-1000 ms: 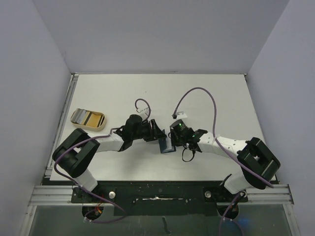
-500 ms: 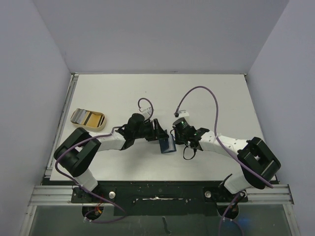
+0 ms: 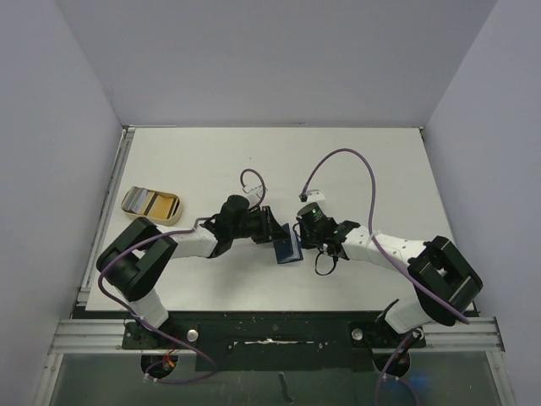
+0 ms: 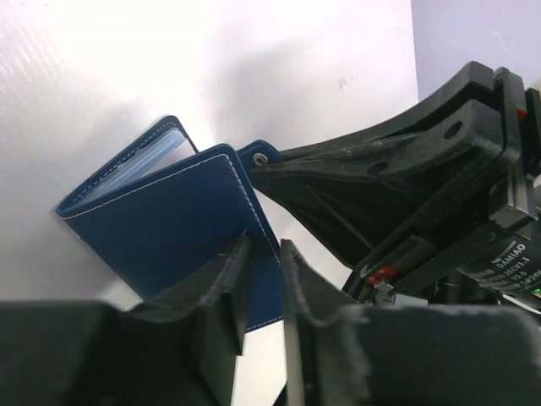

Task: Put the credit cards into the card holder
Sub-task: Close the card holder at the center of the board.

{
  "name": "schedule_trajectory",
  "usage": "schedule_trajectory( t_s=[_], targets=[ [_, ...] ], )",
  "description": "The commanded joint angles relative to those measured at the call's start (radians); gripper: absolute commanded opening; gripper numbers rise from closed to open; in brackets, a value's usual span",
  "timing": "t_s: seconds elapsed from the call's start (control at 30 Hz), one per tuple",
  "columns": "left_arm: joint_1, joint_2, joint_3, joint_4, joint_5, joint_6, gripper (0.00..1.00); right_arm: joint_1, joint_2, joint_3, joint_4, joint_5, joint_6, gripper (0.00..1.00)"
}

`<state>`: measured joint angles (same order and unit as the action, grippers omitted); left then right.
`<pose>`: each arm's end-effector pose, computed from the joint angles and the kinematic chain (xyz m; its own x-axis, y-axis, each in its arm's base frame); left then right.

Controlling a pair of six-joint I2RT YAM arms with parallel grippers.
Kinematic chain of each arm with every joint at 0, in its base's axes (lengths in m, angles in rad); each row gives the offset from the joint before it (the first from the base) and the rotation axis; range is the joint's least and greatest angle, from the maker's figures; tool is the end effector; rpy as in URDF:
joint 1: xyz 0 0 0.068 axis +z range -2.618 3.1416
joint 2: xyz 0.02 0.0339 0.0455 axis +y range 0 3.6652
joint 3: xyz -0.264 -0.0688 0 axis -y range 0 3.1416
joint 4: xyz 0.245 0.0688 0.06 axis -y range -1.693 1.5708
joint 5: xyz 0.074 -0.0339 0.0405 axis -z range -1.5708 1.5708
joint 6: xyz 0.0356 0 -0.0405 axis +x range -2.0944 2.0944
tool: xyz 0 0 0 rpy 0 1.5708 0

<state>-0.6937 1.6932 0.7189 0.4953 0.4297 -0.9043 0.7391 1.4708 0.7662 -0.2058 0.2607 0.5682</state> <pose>0.2472 -0.2249 0.1575 -0.8994 -0.1814 -0.3977 0.2566 0.5176 -0.8162 0.2173 0.1856 0.1776 -0.7793 -0.0068 -0.6266 -0.1360 0.9779 0.1585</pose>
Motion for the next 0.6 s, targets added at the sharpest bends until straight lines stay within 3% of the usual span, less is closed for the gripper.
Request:
schedule_trajectory(
  t_s=[0.0, 0.17, 0.57],
  targets=[
    [-0.006, 0.025, 0.05, 0.013, -0.003, 0.044, 0.13, -0.003, -0.045, -0.01, 0.056, -0.006, 0.015, 0.01],
    [-0.006, 0.066, 0.064, -0.044, -0.038, 0.082, 0.0, -0.003, -0.058, -0.019, 0.063, -0.009, 0.017, 0.01],
    [-0.01, 0.135, 0.086, -0.112, -0.074, 0.132, 0.0, 0.002, -0.101, -0.02, 0.077, -0.064, 0.013, 0.02]
  ],
)
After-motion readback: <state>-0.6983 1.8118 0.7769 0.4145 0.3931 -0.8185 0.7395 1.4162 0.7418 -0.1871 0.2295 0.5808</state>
